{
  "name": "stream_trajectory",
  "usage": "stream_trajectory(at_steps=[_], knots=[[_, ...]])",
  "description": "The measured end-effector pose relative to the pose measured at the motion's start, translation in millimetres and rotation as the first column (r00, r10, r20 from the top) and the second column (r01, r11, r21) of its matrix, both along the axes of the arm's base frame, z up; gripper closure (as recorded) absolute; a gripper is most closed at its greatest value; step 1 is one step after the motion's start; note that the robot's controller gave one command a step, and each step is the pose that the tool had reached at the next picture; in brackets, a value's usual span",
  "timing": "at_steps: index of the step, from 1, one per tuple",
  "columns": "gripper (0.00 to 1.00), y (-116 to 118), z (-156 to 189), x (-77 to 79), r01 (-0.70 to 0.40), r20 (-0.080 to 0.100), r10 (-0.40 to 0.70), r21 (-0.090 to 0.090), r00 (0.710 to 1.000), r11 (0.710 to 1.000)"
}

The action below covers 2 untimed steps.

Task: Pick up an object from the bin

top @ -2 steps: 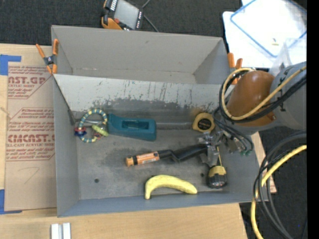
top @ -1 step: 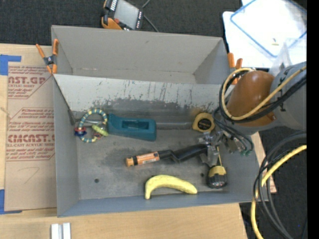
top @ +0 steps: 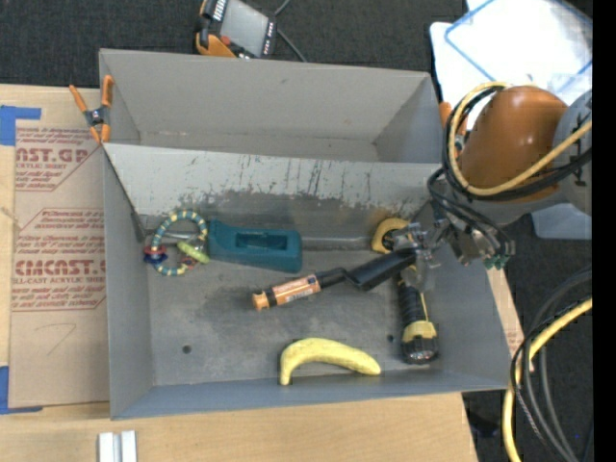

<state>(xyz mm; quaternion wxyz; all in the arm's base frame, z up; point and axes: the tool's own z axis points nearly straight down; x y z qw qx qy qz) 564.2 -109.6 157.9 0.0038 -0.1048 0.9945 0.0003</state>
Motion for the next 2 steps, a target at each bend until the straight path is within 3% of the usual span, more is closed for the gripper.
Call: stream_trajectory(at_steps=[1,2], knots=[[1.00,-2,33,-4.5,-0.015,0.006,0.015,-0.001,1.000,1.000],[1.00,12,79,10.8,-0.004,0.006,0.004,-0.001,1.000,1.000]])
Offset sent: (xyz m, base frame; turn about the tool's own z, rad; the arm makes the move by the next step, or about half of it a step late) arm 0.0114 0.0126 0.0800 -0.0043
